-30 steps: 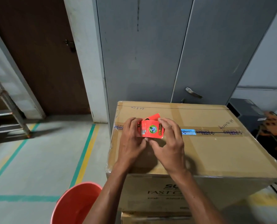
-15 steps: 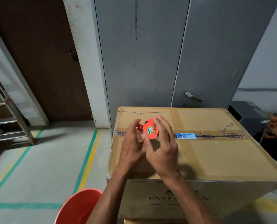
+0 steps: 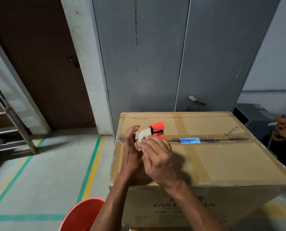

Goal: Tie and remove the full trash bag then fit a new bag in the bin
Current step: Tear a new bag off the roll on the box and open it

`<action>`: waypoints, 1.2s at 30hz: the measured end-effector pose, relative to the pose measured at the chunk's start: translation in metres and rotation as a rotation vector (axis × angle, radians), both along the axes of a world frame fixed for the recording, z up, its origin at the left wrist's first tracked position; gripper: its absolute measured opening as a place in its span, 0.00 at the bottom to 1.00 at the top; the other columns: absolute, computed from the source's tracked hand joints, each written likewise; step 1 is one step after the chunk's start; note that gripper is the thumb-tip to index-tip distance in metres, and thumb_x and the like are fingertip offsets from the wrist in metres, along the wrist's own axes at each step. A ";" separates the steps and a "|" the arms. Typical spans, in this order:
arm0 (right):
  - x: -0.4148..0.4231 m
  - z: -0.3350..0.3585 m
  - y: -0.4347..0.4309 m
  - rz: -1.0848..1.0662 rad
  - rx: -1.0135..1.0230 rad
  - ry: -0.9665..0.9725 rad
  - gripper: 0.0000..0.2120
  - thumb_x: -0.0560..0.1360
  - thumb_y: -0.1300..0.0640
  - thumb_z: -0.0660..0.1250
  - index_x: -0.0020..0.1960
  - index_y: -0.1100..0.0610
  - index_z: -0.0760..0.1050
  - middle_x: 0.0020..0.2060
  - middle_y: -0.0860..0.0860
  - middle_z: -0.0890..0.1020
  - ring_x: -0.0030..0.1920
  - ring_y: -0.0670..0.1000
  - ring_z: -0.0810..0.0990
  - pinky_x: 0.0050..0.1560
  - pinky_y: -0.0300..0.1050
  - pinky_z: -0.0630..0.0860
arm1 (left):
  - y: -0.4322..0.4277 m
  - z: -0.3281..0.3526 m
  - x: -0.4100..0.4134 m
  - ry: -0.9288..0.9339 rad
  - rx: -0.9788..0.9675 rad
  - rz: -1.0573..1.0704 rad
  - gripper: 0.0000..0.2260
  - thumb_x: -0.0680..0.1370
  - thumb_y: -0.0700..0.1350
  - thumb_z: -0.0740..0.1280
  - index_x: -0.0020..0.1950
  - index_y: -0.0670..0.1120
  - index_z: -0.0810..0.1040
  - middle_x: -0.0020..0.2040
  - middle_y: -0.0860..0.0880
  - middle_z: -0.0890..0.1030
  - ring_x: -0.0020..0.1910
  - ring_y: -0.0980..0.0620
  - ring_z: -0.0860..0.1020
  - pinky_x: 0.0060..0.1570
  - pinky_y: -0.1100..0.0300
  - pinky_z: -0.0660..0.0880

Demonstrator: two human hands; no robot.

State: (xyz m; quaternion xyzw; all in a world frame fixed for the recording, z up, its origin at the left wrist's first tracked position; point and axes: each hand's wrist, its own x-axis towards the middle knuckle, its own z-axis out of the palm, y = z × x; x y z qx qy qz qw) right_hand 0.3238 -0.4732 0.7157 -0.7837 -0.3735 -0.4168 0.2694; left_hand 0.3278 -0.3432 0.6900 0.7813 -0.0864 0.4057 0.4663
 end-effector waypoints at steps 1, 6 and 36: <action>0.000 0.000 -0.001 0.014 0.017 0.005 0.13 0.74 0.63 0.70 0.58 0.61 0.84 0.57 0.55 0.86 0.62 0.55 0.81 0.64 0.53 0.75 | 0.001 0.000 -0.001 0.014 0.015 -0.007 0.28 0.76 0.38 0.73 0.71 0.52 0.65 0.71 0.59 0.69 0.70 0.55 0.72 0.65 0.57 0.74; -0.003 0.010 -0.013 -0.114 0.130 0.065 0.10 0.76 0.58 0.69 0.56 0.57 0.84 0.58 0.53 0.83 0.64 0.56 0.78 0.63 0.55 0.73 | 0.006 0.000 -0.001 0.081 0.010 0.027 0.21 0.75 0.44 0.76 0.64 0.52 0.71 0.64 0.58 0.76 0.64 0.58 0.75 0.60 0.64 0.75; 0.014 0.047 -0.009 -0.150 0.197 0.470 0.04 0.73 0.49 0.74 0.45 0.48 0.84 0.68 0.52 0.78 0.70 0.53 0.69 0.67 0.55 0.71 | 0.018 0.007 0.002 0.219 0.052 0.025 0.26 0.72 0.38 0.72 0.66 0.54 0.69 0.60 0.66 0.75 0.60 0.63 0.76 0.57 0.73 0.73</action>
